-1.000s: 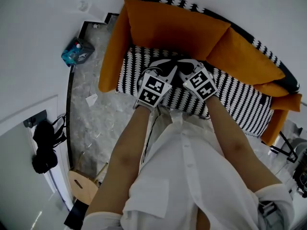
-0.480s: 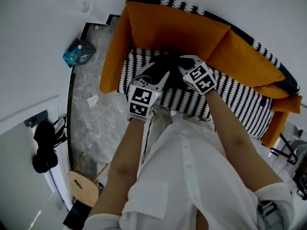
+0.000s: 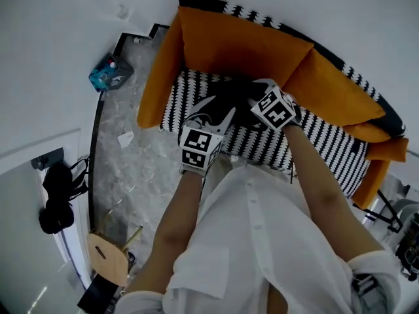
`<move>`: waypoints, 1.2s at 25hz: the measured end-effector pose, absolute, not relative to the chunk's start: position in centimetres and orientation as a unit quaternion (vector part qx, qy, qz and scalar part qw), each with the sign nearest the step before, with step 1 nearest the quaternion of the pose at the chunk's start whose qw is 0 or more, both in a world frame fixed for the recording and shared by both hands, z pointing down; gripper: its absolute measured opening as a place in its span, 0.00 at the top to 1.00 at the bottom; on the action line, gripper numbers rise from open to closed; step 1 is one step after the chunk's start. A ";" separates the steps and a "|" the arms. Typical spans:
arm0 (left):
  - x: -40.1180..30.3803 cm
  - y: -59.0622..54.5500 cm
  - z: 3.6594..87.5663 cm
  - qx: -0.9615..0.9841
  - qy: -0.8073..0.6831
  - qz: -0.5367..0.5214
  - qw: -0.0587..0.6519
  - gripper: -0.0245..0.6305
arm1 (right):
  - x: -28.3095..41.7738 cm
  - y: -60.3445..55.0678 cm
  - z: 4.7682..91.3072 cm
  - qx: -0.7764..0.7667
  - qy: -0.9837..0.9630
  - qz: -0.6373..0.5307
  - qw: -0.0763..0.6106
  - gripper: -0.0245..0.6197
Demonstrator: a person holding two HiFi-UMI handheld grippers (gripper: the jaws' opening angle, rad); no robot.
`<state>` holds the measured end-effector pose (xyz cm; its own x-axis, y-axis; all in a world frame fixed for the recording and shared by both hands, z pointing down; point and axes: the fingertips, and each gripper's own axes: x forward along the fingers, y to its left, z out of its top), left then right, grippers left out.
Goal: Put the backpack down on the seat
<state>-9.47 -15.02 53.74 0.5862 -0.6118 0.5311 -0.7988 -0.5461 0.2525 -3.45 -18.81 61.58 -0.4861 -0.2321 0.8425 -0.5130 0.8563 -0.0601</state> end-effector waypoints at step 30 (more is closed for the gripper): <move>-9.7 -14.6 48.6 0.856 -0.440 0.168 0.212 0.69 | 0.9 -15.7 50.5 0.341 -0.894 0.238 0.165 0.94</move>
<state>-9.66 -14.63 48.61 0.5564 -0.6821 0.4746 -0.8246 -0.5234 0.2146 0.93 -15.69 50.51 -0.7135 -0.5305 0.4576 -0.6879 0.6543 -0.3140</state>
